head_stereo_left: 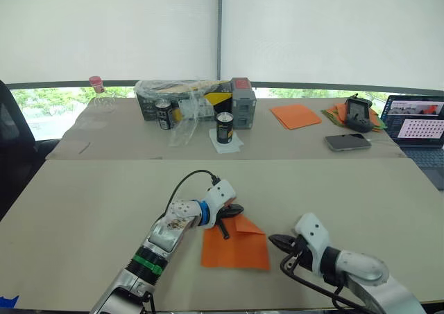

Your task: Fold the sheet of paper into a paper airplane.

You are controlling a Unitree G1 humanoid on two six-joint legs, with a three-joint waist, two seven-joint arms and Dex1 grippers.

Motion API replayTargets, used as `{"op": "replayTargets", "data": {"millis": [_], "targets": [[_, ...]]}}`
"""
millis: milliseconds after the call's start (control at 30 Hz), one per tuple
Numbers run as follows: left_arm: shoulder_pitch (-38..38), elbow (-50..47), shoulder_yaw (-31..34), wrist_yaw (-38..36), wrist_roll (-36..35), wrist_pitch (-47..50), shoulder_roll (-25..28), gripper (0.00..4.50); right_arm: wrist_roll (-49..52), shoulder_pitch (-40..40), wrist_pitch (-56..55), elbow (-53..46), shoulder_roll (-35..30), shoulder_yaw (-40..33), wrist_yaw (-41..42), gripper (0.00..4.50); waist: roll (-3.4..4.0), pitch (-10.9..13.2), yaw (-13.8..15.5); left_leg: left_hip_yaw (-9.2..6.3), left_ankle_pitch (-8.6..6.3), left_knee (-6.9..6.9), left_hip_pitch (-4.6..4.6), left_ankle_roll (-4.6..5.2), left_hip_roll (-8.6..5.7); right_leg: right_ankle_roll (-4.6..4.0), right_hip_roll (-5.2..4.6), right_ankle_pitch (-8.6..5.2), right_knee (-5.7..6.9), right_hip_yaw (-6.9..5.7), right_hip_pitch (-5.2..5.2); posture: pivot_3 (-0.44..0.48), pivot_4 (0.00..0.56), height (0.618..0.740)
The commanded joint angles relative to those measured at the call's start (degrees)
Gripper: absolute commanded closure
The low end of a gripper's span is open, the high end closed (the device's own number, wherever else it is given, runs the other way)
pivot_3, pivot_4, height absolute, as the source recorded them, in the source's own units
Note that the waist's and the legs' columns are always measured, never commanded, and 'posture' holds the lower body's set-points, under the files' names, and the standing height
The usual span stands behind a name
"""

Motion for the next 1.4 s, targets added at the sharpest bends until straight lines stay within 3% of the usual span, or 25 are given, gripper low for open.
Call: {"op": "replayTargets", "data": {"millis": [33,233,367,633,767,833,1033,1200,1400], "targets": [[2.2,1.0,-1.2,-0.7,0.0,1.4,0.1,4.5,-1.9,-5.2,0.0,0.1,0.8,3.1,-1.4,4.43,0.01,0.0,0.0,-0.01,0.0,0.0,0.0,0.0,0.0,0.01,0.0,0.0,0.01,-0.01,0.0,0.0,0.15,0.74],[2.2,-0.4,0.3,0.3,-0.9,2.6,0.3,4.5,-7.6,-11.5,0.0,9.4,3.6,11.4,-3.2,4.43,0.02,0.0,0.0,0.0,0.0,-0.02,-0.08,0.0,-0.07,-0.27,-0.03,0.14,-0.02,-0.01,-0.1,0.0,0.15,0.74],[2.7,-4.0,4.7,1.6,-5.1,7.5,-0.5,4.5,-10.3,-12.8,1.8,13.8,3.8,15.8,-2.5,4.43,0.05,0.1,-0.3,0.01,0.0,-0.02,-0.11,0.0,-0.08,-0.28,-0.06,0.15,0.0,0.01,-0.15,0.0,0.15,0.74],[4.5,-22.0,27.0,10.5,-20.9,29.3,0.9,4.5,-10.9,-12.8,4.0,15.2,2.9,17.7,-1.4,4.43,0.03,0.1,-0.8,-0.03,0.0,-0.02,-0.12,-0.01,0.03,-0.29,0.03,0.14,0.1,-0.01,-0.24,0.0,0.15,0.74],[9.9,-31.0,33.2,10.9,-29.1,38.9,3.0,4.5,-11.0,-14.2,3.5,16.9,3.6,19.3,-0.4,4.43,0.03,0.1,-1.1,-0.01,-0.06,-0.06,0.0,-0.1,0.02,-0.29,0.02,0.14,0.09,0.03,-0.17,0.0,0.15,0.74],[12.2,-33.5,35.1,12.5,-31.3,40.2,2.4,3.96,-11.3,-15.0,2.9,17.7,3.7,19.9,0.2,4.5,-0.03,0.1,-1.0,-0.02,-0.07,-0.06,0.03,-0.12,0.02,-0.3,0.03,0.14,0.09,0.03,-0.15,0.0,0.15,0.74],[16.8,-37.5,33.5,17.1,-33.6,43.2,1.7,1.99,-12.1,-15.8,2.5,18.6,4.3,20.6,1.2,4.5,-0.08,0.1,-1.1,-0.03,0.0,-0.06,0.13,-0.25,0.15,-0.48,0.17,0.24,0.11,0.03,-0.1,0.0,0.15,0.74],[17.5,-36.7,28.1,20.7,-31.6,40.5,0.3,1.99,-13.0,-15.7,2.2,18.4,4.4,21.0,1.5,4.5,-0.1,0.1,-1.1,-0.03,0.0,-0.08,0.14,-0.27,0.14,-0.52,0.17,0.24,0.11,0.04,-0.1,0.0,0.15,0.74],[15.9,-33.8,27.7,23.7,-32.0,38.3,-2.5,1.99,-13.8,-15.2,2.2,18.0,4.4,20.4,1.1,4.5,-0.1,0.1,-1.1,-0.03,0.0,-0.1,0.14,-0.28,0.15,-0.56,0.18,0.22,0.11,0.04,-0.12,0.0,0.15,0.74]]}}
